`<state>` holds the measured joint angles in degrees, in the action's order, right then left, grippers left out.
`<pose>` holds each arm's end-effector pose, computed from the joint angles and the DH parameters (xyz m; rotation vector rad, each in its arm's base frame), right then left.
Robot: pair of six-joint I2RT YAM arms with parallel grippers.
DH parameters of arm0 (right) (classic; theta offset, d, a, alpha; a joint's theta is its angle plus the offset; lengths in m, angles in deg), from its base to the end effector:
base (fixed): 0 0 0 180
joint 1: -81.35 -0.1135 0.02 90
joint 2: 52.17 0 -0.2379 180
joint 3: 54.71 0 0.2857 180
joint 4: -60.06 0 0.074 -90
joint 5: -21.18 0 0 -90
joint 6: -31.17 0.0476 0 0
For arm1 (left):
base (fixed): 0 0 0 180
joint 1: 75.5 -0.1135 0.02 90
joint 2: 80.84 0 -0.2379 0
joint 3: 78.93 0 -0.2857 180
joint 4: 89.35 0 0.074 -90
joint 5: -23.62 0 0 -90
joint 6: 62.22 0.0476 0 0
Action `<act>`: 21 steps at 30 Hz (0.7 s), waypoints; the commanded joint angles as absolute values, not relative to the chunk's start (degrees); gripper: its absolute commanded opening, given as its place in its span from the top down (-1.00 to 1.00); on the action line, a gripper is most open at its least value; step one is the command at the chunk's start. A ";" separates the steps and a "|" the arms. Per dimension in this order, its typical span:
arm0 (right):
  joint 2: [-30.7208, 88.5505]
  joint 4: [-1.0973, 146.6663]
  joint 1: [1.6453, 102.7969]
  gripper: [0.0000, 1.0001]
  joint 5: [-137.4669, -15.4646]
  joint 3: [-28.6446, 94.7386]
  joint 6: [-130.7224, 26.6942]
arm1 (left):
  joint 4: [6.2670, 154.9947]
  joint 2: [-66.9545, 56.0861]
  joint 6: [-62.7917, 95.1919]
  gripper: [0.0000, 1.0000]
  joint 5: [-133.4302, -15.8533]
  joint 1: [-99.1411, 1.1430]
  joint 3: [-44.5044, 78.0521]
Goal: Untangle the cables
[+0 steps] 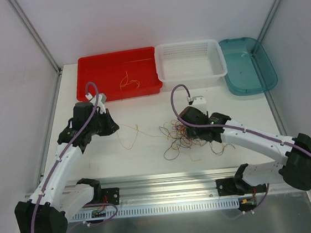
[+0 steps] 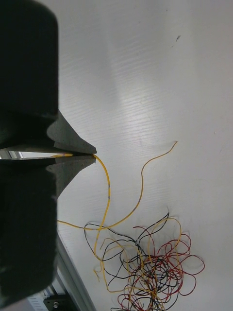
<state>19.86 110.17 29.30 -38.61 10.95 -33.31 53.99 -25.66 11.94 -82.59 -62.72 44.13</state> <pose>0.1998 0.2172 0.2121 -0.3560 2.3491 -0.0515 0.2583 -0.0722 0.2491 0.1050 2.2110 -0.5892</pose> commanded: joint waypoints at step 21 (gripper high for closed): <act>-3.83 114.38 49.26 -0.05 -56.78 -2.24 -48.46 | 54.71 -25.47 12.05 1.00 -79.39 -62.58 45.00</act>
